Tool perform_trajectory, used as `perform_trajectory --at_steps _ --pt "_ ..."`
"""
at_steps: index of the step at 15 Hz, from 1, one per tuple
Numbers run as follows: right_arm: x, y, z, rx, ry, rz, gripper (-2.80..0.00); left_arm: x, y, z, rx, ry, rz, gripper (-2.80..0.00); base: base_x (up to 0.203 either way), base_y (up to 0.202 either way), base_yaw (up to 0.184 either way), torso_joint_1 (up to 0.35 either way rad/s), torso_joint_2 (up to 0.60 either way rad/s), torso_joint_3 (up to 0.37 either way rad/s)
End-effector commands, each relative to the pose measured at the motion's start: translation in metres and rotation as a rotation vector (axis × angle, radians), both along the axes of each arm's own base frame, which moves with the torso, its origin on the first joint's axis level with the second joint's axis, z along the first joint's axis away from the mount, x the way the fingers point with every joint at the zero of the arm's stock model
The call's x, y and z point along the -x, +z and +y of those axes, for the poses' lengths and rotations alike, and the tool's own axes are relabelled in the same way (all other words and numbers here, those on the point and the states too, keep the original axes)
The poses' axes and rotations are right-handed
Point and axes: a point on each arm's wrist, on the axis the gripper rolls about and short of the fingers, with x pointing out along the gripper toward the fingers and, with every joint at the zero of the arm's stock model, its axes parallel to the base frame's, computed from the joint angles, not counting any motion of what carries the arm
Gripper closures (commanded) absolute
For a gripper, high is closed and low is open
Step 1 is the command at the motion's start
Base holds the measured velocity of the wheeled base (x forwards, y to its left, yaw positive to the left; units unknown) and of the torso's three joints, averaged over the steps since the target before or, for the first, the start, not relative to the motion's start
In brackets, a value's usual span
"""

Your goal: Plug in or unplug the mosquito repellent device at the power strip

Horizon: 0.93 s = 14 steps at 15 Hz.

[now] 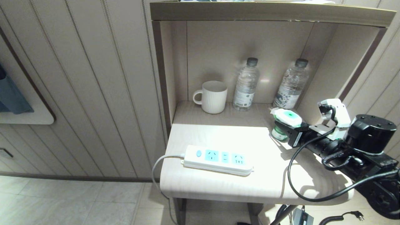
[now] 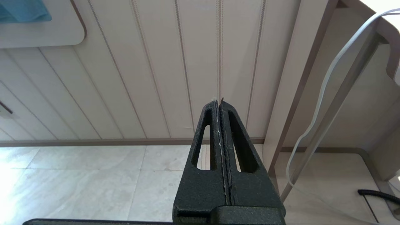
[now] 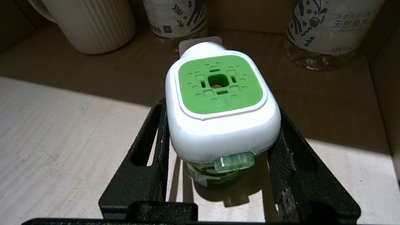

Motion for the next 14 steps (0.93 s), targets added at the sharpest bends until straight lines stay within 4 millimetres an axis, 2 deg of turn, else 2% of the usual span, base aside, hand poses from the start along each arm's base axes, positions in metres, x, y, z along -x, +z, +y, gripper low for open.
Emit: perform_trajectory --at_steps 1,4,8,14 --pt "0.004 0.009 -0.001 -0.008 -0.004 -0.026 0.0 0.0 0.0 0.0 0.0 0.0 0.0 0.0 0.0 0.0 0.0 0.0 0.0 0.0" --pt "0.007 0.025 -0.001 -0.014 -0.026 0.101 0.0 0.0 0.0 0.0 0.0 0.0 0.0 0.0 0.0 0.0 0.0 0.0 0.0 0.0" --pt "0.005 0.074 -0.001 -0.047 -0.047 0.377 0.0 0.0 0.0 0.0 0.0 0.0 0.0 0.0 0.0 0.0 0.0 0.0 0.0 0.0" --pt "0.019 0.147 0.005 -0.035 -0.051 0.737 0.0 0.0 0.0 0.0 0.0 0.0 0.0 0.0 0.0 0.0 0.0 0.0 0.0 0.0"
